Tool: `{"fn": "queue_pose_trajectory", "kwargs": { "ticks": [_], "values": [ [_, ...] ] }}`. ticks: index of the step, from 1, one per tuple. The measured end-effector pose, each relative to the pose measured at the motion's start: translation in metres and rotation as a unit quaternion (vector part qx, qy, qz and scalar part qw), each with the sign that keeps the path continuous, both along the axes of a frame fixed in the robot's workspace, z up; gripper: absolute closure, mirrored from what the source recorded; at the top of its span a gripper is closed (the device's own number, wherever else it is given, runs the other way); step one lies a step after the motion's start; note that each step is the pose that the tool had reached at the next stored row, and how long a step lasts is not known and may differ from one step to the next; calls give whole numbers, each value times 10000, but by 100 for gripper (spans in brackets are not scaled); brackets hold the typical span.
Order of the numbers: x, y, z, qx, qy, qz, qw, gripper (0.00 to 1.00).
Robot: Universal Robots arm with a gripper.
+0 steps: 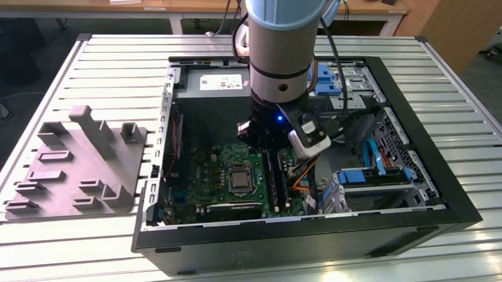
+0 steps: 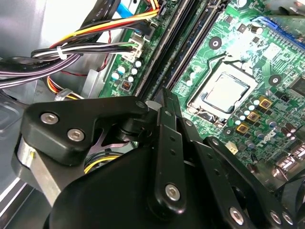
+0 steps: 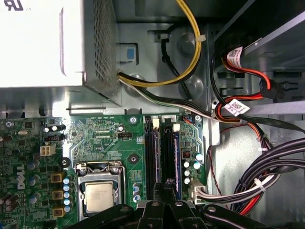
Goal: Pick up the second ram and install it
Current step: 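Press down the second ram until it locks into place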
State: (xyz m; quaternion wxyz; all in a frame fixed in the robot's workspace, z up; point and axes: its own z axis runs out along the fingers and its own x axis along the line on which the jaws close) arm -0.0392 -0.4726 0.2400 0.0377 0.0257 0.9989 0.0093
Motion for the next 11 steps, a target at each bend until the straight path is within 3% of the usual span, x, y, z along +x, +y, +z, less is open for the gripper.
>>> {"fn": "queue_pose_trajectory", "kwargs": {
  "ticks": [5, 11],
  "values": [
    [-1, 24, -1, 4, 0, -1, 10000, 90],
    [-1, 48, -3, 42, -2, -1, 10000, 90]
  ]
}}
